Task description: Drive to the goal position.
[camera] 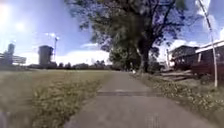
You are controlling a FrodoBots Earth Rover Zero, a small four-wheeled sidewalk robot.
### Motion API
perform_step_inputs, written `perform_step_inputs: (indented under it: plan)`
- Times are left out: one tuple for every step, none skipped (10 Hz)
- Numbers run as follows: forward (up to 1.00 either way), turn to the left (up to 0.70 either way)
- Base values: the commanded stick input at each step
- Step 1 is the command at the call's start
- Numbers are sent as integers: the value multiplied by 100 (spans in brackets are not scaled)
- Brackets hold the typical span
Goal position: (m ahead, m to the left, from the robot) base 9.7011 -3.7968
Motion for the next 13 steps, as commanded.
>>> perform_step_inputs:
  plan:
    - [100, 0]
    - [100, 0]
    - [100, 0]
    - [100, -1]
    - [100, -2]
    - [100, -3]
    - [100, -3]
    - [100, -3]
    - [100, -6]
    - [100, -14]
    - [100, 0]
    - [100, 0]
    - [100, 0]
